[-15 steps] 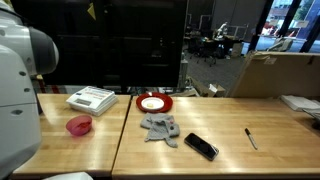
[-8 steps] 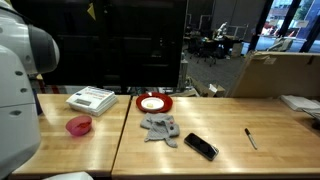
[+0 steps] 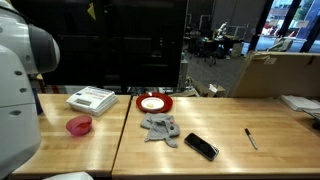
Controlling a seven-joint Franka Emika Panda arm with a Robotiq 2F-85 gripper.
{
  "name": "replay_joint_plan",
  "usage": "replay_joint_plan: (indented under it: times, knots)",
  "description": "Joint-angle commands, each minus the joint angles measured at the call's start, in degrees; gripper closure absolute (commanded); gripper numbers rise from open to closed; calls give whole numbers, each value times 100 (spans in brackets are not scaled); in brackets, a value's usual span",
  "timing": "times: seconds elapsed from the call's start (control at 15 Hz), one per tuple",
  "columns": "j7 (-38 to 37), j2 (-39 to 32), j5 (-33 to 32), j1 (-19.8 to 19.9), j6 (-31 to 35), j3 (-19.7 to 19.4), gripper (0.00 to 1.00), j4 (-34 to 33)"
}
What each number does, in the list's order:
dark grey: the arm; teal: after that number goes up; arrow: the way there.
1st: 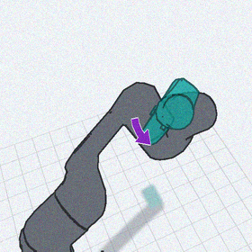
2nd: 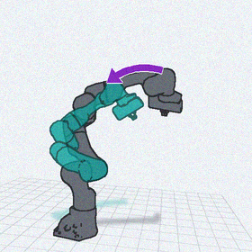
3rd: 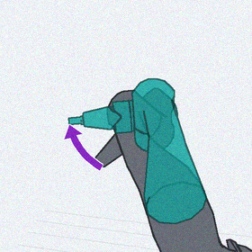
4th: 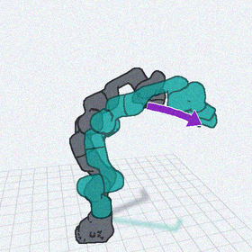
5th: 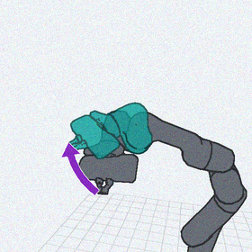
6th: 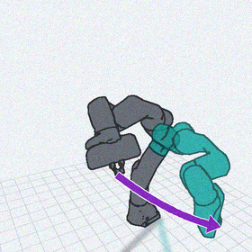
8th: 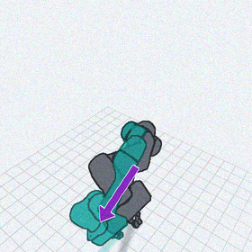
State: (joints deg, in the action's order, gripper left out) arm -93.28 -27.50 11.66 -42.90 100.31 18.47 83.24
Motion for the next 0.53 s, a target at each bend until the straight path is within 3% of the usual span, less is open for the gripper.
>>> replay_joint_plan:
  times: [0.0, 0.47]
  knots:
    - [-156, 136, -36, -78, -60, -109, 0, 48]
    - [-270, 184, -37, -61, -314, -137, 0, 16]
